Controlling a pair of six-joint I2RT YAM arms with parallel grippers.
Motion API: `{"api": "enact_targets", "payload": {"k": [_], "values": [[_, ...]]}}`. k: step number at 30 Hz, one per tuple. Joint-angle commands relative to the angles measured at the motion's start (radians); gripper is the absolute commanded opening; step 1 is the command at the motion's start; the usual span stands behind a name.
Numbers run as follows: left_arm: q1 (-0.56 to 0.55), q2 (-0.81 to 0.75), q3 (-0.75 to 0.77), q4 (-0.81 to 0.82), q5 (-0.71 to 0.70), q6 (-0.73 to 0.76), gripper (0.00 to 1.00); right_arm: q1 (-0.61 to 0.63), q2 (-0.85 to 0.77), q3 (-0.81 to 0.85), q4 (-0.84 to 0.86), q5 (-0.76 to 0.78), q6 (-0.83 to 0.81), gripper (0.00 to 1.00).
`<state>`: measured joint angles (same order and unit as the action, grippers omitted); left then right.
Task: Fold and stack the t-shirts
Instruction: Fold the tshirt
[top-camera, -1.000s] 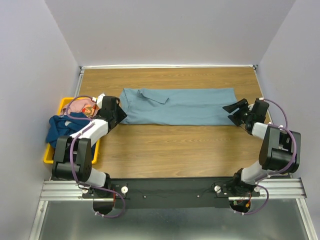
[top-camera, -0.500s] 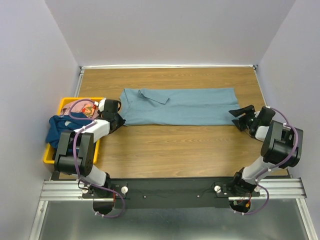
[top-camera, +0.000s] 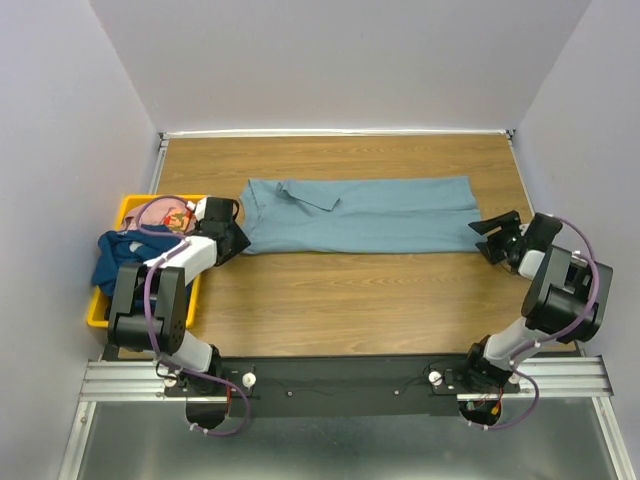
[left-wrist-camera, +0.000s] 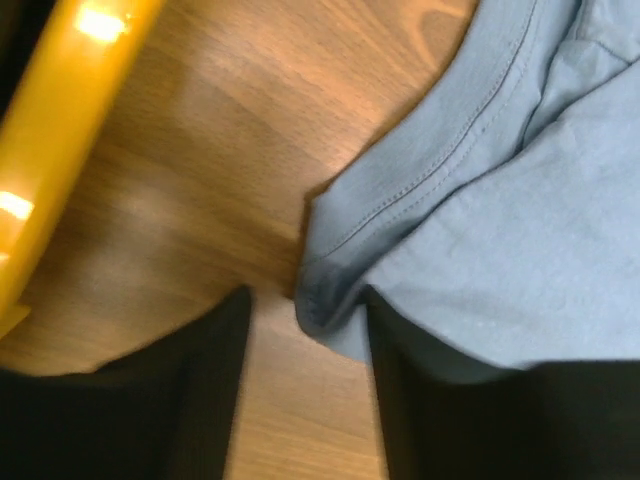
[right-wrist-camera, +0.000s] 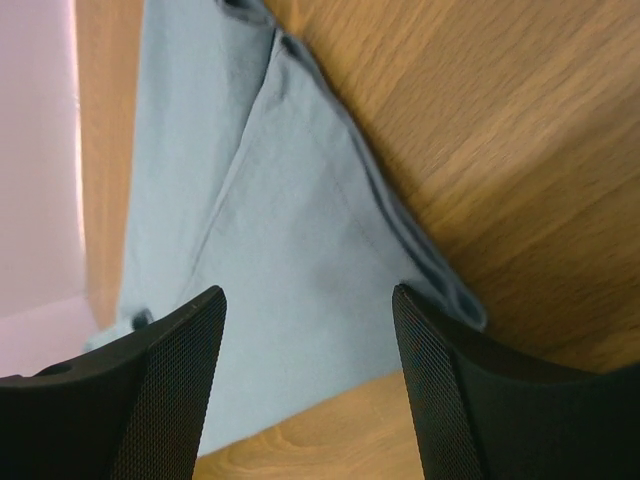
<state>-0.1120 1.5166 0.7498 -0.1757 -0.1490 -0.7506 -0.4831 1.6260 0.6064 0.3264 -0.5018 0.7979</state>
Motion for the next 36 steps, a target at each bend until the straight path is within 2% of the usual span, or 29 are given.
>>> {"api": "enact_targets", "payload": {"k": [1,2,6,7,9,12,16,20,24,27,36], "values": [[0.014,-0.105,-0.018,-0.074,-0.034,0.039,0.66,0.102,-0.084,0.052,-0.147,0.101,-0.088,0.75],[0.014,-0.128,-0.01,-0.082,-0.034,0.04,0.71,0.132,-0.101,0.061,-0.151,0.108,-0.088,0.75],[0.012,-0.257,0.028,-0.09,0.003,0.043,0.72,0.305,-0.137,0.127,-0.144,0.115,-0.077,0.74],[0.011,-0.272,0.036,-0.052,0.023,0.046,0.72,0.383,-0.121,0.145,-0.135,0.112,-0.057,0.74],[0.011,-0.294,0.049,0.007,0.104,0.045,0.72,0.451,-0.091,0.185,-0.058,0.074,-0.02,0.71],[0.009,-0.267,0.057,0.152,0.238,0.008,0.7,0.56,0.015,0.213,0.116,0.005,0.093,0.66],[0.002,-0.09,0.121,0.261,0.344,-0.029,0.7,0.701,0.17,0.364,0.169,0.008,0.13,0.61],[-0.002,0.048,0.209,0.324,0.387,-0.041,0.7,0.774,0.299,0.473,0.198,0.025,0.156,0.55],[-0.008,0.172,0.27,0.357,0.42,-0.059,0.7,0.821,0.415,0.562,0.206,0.031,0.167,0.54],[-0.011,0.217,0.304,0.366,0.439,-0.061,0.7,0.847,0.489,0.608,0.211,0.025,0.182,0.44],[-0.017,0.31,0.339,0.392,0.462,-0.069,0.66,0.9,0.583,0.65,0.214,0.055,0.208,0.41]]}}
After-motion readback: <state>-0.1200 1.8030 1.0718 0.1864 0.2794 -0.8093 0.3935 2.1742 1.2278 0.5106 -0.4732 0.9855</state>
